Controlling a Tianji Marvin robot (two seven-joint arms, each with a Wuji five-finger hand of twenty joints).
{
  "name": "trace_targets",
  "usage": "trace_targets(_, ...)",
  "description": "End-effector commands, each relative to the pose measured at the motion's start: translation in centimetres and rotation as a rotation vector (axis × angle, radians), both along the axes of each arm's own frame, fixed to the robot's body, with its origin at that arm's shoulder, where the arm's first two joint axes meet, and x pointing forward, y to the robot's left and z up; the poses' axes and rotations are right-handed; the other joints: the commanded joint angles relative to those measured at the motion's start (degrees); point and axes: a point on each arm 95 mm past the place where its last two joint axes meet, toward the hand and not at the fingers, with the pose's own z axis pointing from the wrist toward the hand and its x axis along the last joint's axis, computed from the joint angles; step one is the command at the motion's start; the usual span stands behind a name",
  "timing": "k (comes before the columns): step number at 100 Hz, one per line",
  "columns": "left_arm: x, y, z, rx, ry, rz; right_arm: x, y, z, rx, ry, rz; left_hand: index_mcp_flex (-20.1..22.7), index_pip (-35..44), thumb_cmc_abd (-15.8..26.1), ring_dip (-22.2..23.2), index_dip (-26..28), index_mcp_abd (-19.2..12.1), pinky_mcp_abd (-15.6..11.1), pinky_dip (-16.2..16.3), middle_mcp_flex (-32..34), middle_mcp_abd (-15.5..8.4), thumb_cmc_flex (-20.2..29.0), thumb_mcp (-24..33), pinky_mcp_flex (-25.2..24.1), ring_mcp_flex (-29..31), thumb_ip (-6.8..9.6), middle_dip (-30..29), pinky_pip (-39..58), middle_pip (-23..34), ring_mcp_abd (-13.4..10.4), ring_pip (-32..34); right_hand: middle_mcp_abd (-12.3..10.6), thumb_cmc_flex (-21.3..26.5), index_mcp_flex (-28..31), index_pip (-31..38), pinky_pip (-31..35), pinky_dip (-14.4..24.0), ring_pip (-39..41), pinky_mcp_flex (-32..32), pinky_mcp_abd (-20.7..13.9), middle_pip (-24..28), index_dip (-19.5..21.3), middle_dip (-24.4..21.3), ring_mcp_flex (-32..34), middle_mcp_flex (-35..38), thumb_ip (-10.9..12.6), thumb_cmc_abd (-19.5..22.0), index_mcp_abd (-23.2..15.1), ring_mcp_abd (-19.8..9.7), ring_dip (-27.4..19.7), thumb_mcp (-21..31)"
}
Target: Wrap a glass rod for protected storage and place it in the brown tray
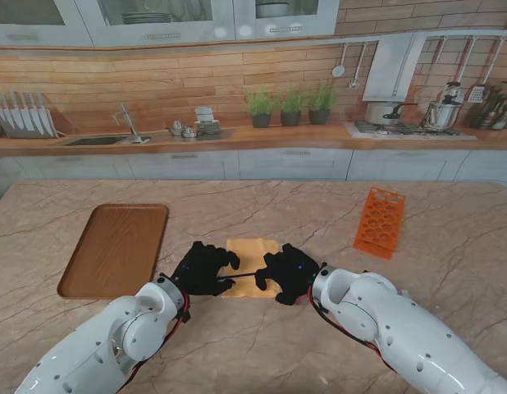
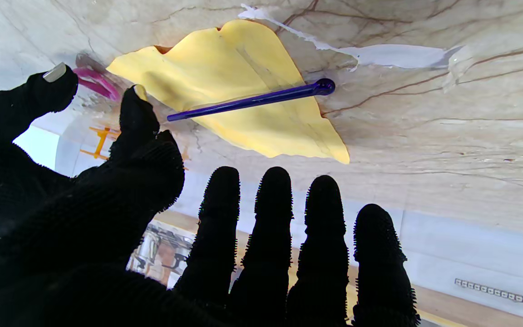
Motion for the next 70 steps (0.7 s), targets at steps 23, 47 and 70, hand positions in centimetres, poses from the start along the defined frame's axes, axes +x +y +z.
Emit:
trace_targets(23,0.0,0.0,-0.1,0.002,-0.006,0.005,0.7,0.0,-0.7,-0.048,-0.03,0.019,0.8,4.5,-1.0,1.2,2.1,0.3,-0.4,0.2,1.8,-1.4,0.2,1.9,0.2,1.9,-0.36,2.3,2.5,4.5,-0.4,1.3,0.2,-0.3,-4.1,3.3,2.5,1.3,2.8,-1.1,-1.8,3.1,1.5,1.8,-2.3,-4.6,1.9,-2.3,-0.6,-1.7,1.2,1.6)
trace_targets(47,-0.1,0.1,-0.1,0.001,0.007,0.0,0.8,0.3,-1.6,-0.059,-0.026,0.023,1.1,5.3,-1.3,1.0,1.5,-0.2,-0.4,0.0,2.3,-1.6,1.7,1.1,0.1,2.1,-2.1,2.3,2.5,4.7,-0.5,1.2,-0.4,0.1,-2.2,7.1,2.8,0.5,2.9,-0.9,-2.2,3.9,0.6,1.4,-1.9,-4.6,1.3,2.7,-3.6,-2.3,0.7,2.3)
trace_targets(70,-0.3,0.1,-0.1,-0.008,0.012,-0.008,0.9,0.6,-2.0,-0.053,-0.011,0.017,1.2,5.5,-1.5,0.7,1.0,-0.8,-0.4,-0.1,2.1,-1.5,2.1,0.8,0.1,1.9,-2.62,2.0,2.6,4.2,-0.5,0.8,-0.7,4.1,0.1,13.5,3.1,-0.1,2.9,-0.9,-2.2,4.0,-6.9,0.7,-1.7,-4.4,-5.2,6.0,-7.6,-2.4,0.3,-0.8)
